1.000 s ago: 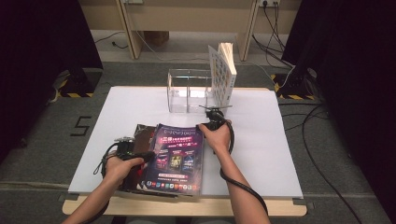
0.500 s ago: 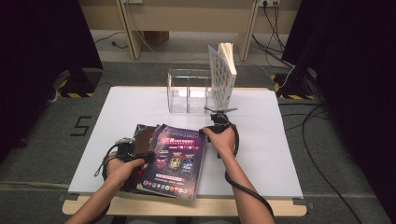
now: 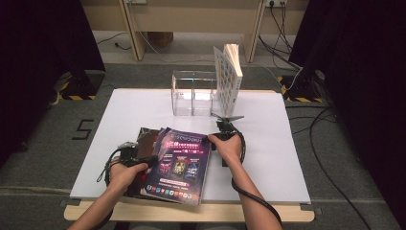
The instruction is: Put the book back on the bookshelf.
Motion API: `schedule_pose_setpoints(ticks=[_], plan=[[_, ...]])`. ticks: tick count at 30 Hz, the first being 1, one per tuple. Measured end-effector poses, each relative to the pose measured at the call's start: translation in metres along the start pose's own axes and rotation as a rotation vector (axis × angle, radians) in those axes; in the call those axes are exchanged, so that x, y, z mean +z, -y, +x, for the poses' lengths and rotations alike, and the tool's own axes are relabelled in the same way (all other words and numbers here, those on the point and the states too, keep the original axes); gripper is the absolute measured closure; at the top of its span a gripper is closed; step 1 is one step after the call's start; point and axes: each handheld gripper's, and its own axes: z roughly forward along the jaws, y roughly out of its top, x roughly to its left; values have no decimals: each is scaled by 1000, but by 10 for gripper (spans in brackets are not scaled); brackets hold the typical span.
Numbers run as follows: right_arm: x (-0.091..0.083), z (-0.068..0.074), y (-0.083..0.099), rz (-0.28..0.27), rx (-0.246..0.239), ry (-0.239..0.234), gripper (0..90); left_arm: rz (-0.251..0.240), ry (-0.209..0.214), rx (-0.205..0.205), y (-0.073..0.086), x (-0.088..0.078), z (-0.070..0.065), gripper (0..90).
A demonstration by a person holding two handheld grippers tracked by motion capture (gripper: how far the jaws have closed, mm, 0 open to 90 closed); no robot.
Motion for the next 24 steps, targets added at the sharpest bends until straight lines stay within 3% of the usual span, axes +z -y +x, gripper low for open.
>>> schedule_pose_setpoints(ticks=[5, 9, 13, 24], plan=[[-8, 10, -1, -23, -53, 22, 632, 3, -13, 15, 0, -1, -2, 824], [-14, 19, -2, -50, -116, 21, 697, 2, -23, 20, -1, -2, -2, 837], [-17, 28, -3, -58, -146, 15, 734, 5, -25, 20, -2, -3, -2, 844], [-31, 34, -6, -93, -119, -50, 784, -32, 3, 20, 1, -4, 0, 836]])
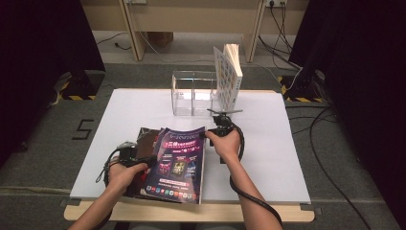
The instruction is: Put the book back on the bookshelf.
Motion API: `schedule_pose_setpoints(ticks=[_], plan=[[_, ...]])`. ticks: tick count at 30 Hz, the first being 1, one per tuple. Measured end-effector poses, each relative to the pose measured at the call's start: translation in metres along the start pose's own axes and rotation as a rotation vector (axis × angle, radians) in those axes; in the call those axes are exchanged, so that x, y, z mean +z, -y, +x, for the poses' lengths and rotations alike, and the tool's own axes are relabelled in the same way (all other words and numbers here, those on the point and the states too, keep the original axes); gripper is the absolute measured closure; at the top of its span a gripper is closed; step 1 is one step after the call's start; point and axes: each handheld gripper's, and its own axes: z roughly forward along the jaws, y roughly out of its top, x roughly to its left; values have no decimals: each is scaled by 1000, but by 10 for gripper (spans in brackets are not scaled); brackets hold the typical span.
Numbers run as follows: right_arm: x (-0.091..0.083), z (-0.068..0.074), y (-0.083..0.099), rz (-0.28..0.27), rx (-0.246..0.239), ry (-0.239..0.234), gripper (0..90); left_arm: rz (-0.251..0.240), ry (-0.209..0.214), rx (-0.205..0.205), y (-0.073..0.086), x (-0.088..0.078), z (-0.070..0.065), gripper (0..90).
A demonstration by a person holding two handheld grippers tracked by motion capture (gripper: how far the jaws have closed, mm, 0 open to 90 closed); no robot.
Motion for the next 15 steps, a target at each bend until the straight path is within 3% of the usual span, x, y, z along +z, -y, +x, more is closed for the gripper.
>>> schedule_pose_setpoints(ticks=[8, 10, 15], plan=[[-16, 4, -4, -57, 9, -20, 814, -65, -2, 6, 1, -10, 0, 764], [-20, 5, -6, -65, 17, -25, 821, -69, -20, 29, 1, -13, 1, 736], [-33, 5, -10, -98, 16, -30, 830, -94, -49, 29, -1, -18, 2, 702]])
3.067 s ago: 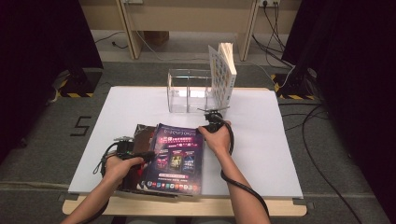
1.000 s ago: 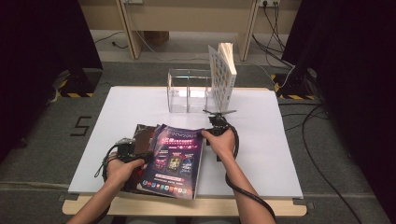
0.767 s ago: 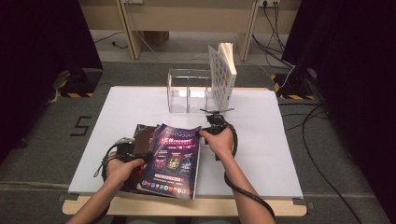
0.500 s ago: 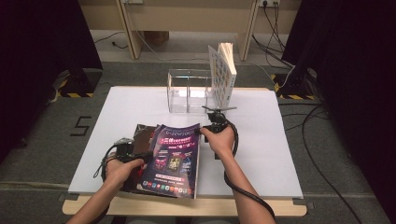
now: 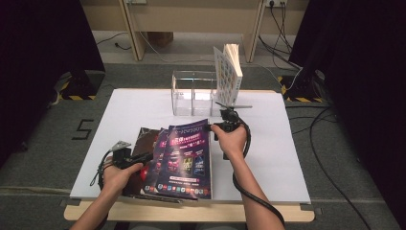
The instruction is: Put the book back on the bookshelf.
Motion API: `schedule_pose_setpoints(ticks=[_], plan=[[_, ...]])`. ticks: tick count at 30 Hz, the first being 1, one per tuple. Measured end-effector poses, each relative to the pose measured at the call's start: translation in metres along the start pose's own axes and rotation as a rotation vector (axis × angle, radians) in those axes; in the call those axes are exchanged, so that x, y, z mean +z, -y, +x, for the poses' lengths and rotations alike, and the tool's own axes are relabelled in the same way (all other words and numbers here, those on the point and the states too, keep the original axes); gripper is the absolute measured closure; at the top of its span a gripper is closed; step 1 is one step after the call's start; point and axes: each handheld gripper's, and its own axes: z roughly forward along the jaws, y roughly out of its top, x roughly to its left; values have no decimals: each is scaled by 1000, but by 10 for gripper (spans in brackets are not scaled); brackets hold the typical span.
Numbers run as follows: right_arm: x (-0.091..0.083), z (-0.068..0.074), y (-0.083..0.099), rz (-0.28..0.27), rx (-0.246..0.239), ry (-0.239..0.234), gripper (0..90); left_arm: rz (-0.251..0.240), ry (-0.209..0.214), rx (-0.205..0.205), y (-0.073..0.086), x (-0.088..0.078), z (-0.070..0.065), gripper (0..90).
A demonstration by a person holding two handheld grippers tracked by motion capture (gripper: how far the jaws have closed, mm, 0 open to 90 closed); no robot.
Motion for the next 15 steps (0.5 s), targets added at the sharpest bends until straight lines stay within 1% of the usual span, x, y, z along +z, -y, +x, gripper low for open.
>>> schedule_pose_setpoints(ticks=[4, 7, 8, 13, 14, 15], plan=[[-9, 2, -3, -29, -31, 23, 831, -9, 0, -2, -1, -2, 0, 686], [-17, 6, -6, -58, -58, 60, 832, -9, -3, 3, -1, -2, 0, 679], [-19, 6, -6, -68, -75, 69, 832, -9, -2, 2, -1, -2, 0, 676], [-31, 11, -11, -113, -105, 115, 832, -11, -6, 2, -1, -3, 0, 665], [-33, 12, -12, -122, -118, 121, 832, -12, -7, 2, -1, -3, 0, 665], [-35, 13, -13, -127, -116, 125, 832, -13, -8, 1, -1, -3, 0, 663]])
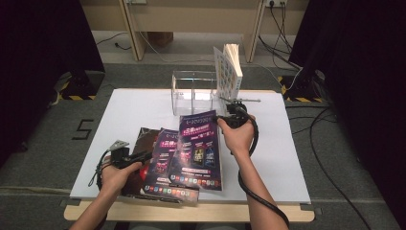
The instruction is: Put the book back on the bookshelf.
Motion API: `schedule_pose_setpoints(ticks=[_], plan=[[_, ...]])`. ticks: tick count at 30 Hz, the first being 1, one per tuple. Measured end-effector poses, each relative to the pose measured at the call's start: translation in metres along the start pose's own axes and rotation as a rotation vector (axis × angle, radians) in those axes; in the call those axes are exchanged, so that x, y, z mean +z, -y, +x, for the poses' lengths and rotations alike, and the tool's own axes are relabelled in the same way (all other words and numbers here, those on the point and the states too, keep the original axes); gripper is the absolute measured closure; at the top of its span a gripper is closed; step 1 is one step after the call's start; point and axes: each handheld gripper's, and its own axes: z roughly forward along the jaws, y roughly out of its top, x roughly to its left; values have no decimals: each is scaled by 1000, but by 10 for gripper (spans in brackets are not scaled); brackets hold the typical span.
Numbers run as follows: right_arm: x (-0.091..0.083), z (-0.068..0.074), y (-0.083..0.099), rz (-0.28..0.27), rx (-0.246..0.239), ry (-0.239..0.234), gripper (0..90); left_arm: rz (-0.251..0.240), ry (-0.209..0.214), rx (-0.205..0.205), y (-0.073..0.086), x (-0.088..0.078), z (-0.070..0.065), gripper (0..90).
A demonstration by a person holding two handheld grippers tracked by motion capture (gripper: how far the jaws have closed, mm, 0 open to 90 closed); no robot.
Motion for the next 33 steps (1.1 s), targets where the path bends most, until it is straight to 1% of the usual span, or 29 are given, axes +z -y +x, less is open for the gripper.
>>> schedule_pose_setpoints(ticks=[1, 2, 3, 5, 6, 8, 11, 14, 19, 23, 28, 33], plan=[[-2, 0, -1, -13, -13, 5, 832, 0, -1, 1, 0, 0, 0, 660], [-3, 0, -2, -21, -12, 12, 832, -2, -1, 0, 0, 0, 0, 655], [-5, 0, -4, -33, -25, 22, 832, -2, -4, -1, 0, 0, 0, 649], [-8, 1, -5, -53, -36, 39, 832, 1, -5, -8, 0, 0, 0, 635], [-10, 2, -6, -59, -33, 46, 832, 1, -7, -9, 0, 0, 0, 631], [-12, 2, -8, -75, -45, 59, 832, 2, -11, -8, 0, -1, 0, 623], [-16, 3, -11, -97, -45, 70, 832, 1, -16, -11, 0, -1, 0, 601], [-20, 4, -14, -116, -58, 80, 832, 6, -18, -11, 0, 0, 1, 589], [-25, 7, -21, -144, -73, 98, 832, 10, -18, -6, 0, -1, 0, 588], [-28, 9, -26, -173, -87, 115, 832, 2, -17, -10, 0, -1, 0, 588], [-31, 10, -31, -212, -94, 124, 832, -4, -23, -12, -2, -3, 1, 591], [-32, 11, -35, -232, -106, 132, 832, 1, -23, -13, 0, -2, 2, 591]])
